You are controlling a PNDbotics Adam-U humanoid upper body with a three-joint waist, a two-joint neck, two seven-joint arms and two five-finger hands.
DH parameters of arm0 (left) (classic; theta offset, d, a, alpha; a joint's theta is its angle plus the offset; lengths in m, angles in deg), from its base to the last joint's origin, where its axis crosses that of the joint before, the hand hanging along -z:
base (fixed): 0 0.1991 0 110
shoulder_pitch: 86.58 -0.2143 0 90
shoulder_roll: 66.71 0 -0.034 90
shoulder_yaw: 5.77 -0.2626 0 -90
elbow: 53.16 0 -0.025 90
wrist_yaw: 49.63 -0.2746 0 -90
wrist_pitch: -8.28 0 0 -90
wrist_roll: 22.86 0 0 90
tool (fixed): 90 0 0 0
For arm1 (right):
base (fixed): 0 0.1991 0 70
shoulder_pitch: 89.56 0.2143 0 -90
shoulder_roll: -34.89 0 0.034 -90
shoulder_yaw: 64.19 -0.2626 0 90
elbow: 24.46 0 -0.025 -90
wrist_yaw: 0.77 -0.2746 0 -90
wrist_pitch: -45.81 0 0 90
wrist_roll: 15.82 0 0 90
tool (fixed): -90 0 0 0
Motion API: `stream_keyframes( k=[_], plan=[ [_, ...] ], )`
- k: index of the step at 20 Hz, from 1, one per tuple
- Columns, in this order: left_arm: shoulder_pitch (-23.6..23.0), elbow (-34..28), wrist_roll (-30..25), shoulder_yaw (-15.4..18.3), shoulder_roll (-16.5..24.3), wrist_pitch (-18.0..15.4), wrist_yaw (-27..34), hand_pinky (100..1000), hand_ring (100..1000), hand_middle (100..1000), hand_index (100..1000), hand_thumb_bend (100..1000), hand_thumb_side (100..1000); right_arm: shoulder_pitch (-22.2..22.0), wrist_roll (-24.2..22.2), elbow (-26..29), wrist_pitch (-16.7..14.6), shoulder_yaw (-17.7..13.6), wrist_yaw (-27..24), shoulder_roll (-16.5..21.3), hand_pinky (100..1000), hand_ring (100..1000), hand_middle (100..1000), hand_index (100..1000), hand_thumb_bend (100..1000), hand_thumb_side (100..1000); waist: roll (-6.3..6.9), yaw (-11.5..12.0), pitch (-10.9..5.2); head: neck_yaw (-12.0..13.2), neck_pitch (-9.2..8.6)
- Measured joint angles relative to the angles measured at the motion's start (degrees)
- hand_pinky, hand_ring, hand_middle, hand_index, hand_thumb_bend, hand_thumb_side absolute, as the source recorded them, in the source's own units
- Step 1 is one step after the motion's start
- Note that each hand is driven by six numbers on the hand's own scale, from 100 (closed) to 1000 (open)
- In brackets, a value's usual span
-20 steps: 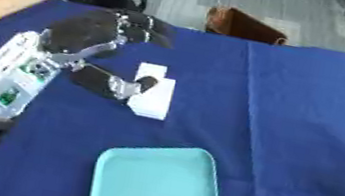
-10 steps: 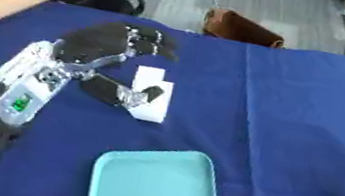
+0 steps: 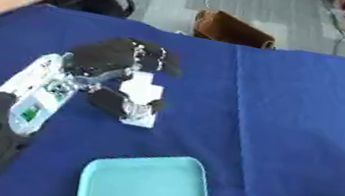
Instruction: Pick up objects on the table and place them in the box.
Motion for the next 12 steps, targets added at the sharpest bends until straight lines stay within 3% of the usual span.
stream_keyframes(
  k=[12],
  plan=[
    [-0.1, 1.7, 1.7, 0.4, 0.0, -0.2, -5.5, 685, 655, 724, 792, 285, 786, 0.0, 0.0, 0.0, 0.0, 0.0, -0.1, 0.0, 698, 826, 851, 907, 100, 912, 0.23, 0.5, 0.4, 0.7, -0.39]
  ],
)
